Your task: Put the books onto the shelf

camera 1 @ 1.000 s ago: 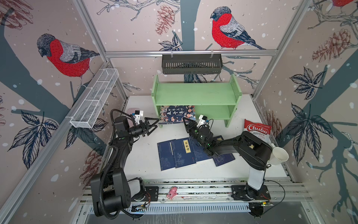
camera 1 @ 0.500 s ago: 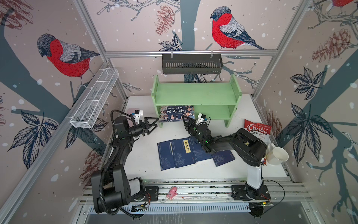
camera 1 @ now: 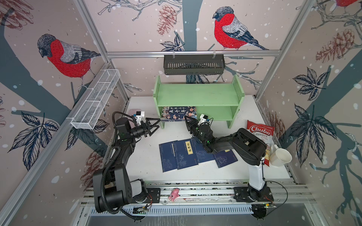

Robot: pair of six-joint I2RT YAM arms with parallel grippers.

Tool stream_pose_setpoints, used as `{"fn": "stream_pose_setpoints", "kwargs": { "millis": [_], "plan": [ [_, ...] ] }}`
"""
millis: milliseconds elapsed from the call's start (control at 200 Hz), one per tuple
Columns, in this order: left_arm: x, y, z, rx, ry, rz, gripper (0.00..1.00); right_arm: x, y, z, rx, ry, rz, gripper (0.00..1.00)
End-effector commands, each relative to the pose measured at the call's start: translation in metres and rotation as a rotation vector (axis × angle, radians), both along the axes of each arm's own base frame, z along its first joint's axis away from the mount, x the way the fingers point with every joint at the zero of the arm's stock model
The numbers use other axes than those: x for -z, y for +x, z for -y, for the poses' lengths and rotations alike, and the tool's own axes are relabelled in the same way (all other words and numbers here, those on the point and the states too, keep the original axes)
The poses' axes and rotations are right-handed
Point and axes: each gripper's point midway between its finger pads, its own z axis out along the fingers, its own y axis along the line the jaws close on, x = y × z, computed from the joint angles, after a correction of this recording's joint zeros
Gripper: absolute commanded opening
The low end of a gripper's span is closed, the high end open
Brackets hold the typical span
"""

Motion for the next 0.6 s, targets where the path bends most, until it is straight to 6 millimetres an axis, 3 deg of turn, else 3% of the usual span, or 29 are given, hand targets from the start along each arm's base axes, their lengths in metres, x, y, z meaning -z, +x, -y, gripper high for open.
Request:
{"fn": "stream_pose_setpoints", "kwargs": {
  "millis": [0,175,595],
  "plan": [
    [-0.008,0.004,-0.003,-0.018,0.003,0.047,0.92,-0.049,-0.008,-0.003,-0.026,0.097,0.104,0.48],
    [-0.005,0.011,-0.004,-0.068,-0.001,0.054,0.93,-0.047,-0.01,-0.006,-0.023,0.026,0.071,0.62],
    [-0.004,0.023,0.006,-0.106,0.008,0.07,0.92,-0.038,-0.022,-0.011,-0.074,-0.004,0.027,0.69]
  ]
}}
